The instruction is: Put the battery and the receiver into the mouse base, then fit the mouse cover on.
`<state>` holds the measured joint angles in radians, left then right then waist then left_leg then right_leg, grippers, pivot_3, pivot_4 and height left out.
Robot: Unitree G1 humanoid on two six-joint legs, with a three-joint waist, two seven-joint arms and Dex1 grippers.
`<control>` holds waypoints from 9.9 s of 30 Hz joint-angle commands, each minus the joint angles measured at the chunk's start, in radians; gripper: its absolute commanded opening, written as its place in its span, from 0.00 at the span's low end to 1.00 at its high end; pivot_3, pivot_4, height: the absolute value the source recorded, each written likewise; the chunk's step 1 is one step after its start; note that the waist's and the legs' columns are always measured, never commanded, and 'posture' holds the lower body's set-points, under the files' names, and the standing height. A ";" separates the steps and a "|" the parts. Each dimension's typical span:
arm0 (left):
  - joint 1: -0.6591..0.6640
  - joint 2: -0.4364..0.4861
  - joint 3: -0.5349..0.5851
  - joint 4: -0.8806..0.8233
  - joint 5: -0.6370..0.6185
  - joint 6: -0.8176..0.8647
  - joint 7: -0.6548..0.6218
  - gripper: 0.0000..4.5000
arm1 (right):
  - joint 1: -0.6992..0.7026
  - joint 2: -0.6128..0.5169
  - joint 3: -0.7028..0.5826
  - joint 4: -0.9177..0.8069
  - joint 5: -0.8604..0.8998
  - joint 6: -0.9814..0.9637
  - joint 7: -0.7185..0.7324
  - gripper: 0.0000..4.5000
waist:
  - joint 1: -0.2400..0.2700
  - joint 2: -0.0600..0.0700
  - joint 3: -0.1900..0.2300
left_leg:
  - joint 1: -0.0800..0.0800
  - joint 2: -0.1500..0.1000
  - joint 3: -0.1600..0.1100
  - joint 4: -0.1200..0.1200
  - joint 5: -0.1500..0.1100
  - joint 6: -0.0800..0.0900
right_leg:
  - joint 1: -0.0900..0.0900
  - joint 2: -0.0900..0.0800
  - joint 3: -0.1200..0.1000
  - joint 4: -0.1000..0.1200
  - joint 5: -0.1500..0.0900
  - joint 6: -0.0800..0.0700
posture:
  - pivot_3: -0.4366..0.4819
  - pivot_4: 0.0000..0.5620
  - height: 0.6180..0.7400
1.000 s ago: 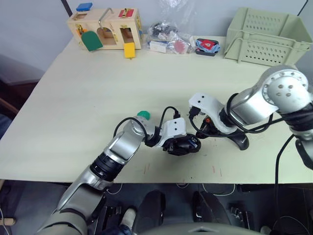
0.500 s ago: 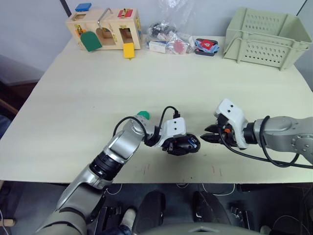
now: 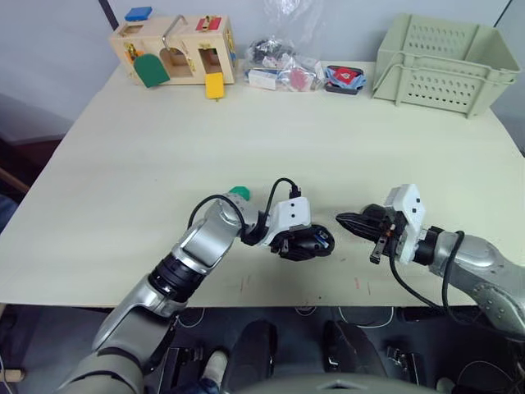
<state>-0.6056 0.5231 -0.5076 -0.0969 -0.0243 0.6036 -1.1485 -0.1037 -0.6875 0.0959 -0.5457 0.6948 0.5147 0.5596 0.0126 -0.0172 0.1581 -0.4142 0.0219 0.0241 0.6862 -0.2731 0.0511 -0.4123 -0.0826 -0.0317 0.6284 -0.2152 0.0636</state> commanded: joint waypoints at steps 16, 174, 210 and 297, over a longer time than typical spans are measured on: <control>0.012 0.013 -0.027 0.022 0.004 0.034 -0.010 0.66 | 0.005 0.158 0.079 0.167 -0.262 -0.218 0.165 0.01 | 0.000 0.000 0.000 | 0.001 0.000 0.000 0.000 0.001 -0.002 | 0.000 0.000 0.000 0.003 0.000 0.000 | 0.48 0.27 1.00; 0.005 0.024 -0.030 0.022 -0.002 0.042 -0.020 0.66 | 0.003 0.325 0.085 0.370 -0.299 -0.286 0.349 0.01 | -0.007 -0.001 -0.005 | 0.017 0.002 0.014 -0.002 0.002 -0.004 | 0.002 0.003 0.016 0.013 -0.002 -0.003 | 0.48 0.27 1.00; -0.011 0.017 -0.029 0.060 0.004 0.011 -0.019 0.66 | 0.012 0.269 0.062 0.379 -0.399 -0.395 0.327 0.01 | 0.000 -0.001 -0.005 | 0.016 0.002 0.016 -0.002 0.002 -0.004 | 0.001 0.003 0.018 0.013 -0.002 -0.003 | 0.48 0.27 1.00; 0.121 0.101 0.221 -0.024 -0.176 -0.181 -0.048 0.98 | 0.570 0.135 -0.436 0.272 -0.086 -0.656 0.551 1.00 | 0.003 0.000 -0.005 | 0.015 0.002 0.018 -0.002 0.002 -0.003 | 0.000 0.001 0.019 0.012 -0.004 -0.007 | 0.48 0.27 1.00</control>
<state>-0.5014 0.6092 -0.3445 -0.0725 -0.1523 0.4629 -1.1798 0.4697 -0.5462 -0.2957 -0.2717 0.5869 -0.1222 1.1073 0.0157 -0.0171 0.1529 -0.3992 0.0237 0.0415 0.6838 -0.2716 0.0479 -0.4119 -0.0816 -0.0129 0.6407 -0.2195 0.0567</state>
